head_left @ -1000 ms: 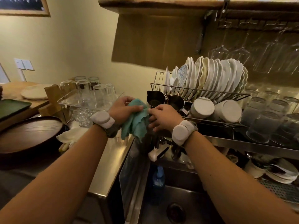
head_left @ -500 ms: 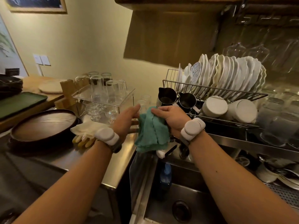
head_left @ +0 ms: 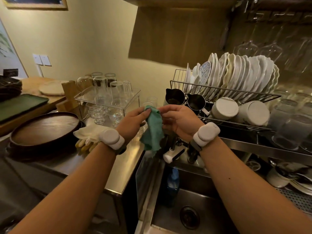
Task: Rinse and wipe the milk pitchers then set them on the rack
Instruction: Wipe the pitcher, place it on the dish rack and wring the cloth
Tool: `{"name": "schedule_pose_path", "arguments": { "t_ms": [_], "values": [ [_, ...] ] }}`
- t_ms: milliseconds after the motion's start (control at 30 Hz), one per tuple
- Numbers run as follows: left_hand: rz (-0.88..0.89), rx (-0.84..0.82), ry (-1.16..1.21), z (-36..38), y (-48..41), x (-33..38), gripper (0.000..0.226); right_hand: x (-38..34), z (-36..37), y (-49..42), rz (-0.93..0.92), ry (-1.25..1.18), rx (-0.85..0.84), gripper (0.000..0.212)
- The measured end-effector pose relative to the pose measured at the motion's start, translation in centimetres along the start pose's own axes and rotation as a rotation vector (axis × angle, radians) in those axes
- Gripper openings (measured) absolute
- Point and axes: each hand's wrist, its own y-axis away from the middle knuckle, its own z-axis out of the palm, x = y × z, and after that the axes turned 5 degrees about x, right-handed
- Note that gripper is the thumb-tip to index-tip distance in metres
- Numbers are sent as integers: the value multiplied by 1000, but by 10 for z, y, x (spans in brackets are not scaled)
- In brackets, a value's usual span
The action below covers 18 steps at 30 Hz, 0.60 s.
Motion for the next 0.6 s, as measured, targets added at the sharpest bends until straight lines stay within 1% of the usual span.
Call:
{"name": "schedule_pose_path", "arguments": {
  "t_ms": [67,167,233,300,367,433,467,533,600],
  "values": [
    [12,8,14,-3,-1,2,34,2,2,-3,-68,115,43,12],
    [-4,57,74,-7,2,5,37,2,4,-3,-151,287,89,24],
    [-10,42,105,-9,1,3,38,2,4,-1,-190,379,81,30],
    [-25,26,150,-9,1,3,38,3,4,1,-224,388,84,31],
    [-46,21,195,-8,1,4,38,3,4,0,-259,352,113,21],
    [-20,51,214,-10,-3,3,37,4,3,-1,-293,355,141,11],
    [-11,41,228,-11,-2,2,36,4,3,-1,-307,375,151,10],
    [-38,59,239,-15,-2,1,31,4,2,-1,-292,379,125,12],
    [-68,111,239,-16,-1,8,25,4,4,1,-204,321,54,28]
  ]
}}
